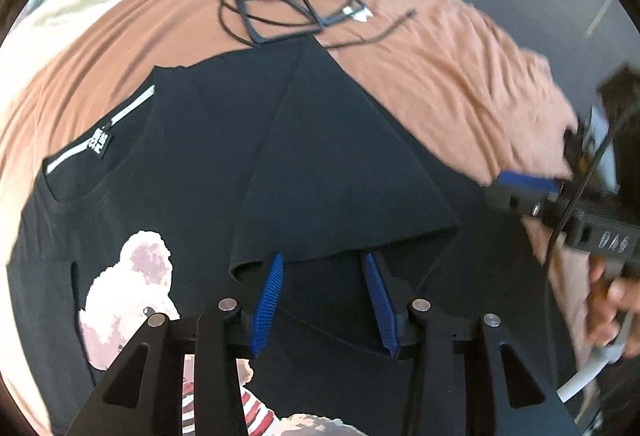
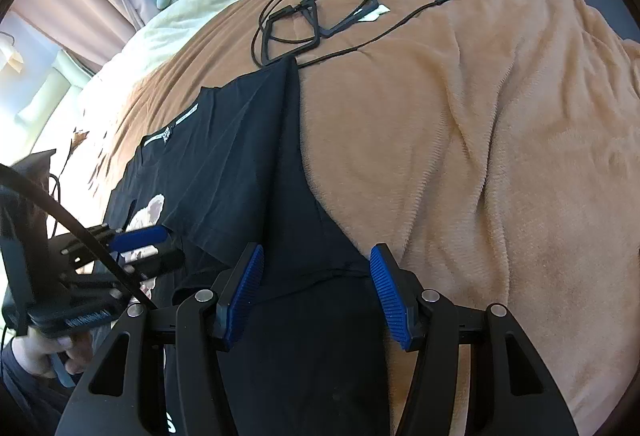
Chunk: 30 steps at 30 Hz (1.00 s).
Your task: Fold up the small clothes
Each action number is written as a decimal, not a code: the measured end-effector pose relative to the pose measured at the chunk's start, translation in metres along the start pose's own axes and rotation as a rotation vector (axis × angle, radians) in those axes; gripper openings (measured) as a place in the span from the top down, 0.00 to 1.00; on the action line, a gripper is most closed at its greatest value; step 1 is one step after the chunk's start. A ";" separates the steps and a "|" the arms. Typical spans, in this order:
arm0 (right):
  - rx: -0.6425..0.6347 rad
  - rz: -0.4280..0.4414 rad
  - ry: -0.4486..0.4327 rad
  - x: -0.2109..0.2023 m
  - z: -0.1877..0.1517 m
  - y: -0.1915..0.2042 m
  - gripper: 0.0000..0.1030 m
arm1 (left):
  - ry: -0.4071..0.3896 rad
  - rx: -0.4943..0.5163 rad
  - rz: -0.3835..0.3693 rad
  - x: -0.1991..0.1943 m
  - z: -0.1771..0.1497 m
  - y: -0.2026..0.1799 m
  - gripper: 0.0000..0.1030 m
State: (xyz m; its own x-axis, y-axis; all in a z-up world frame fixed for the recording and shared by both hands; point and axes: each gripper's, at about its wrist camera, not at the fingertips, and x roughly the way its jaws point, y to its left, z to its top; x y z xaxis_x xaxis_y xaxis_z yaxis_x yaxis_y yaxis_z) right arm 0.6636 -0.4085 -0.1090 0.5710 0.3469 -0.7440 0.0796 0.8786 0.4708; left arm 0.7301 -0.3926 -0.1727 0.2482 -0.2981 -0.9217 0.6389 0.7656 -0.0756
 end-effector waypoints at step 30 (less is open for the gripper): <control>-0.037 0.034 -0.025 -0.010 -0.003 0.012 0.48 | -0.143 0.296 0.190 0.018 0.008 -0.045 0.90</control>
State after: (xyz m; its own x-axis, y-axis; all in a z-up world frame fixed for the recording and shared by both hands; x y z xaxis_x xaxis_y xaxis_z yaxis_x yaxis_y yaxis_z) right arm 0.6561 -0.4006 -0.0971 0.5933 0.3691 -0.7153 0.0296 0.8781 0.4776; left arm 0.7116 -0.4372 -0.1828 0.4686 -0.2590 -0.8446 0.7492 0.6231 0.2246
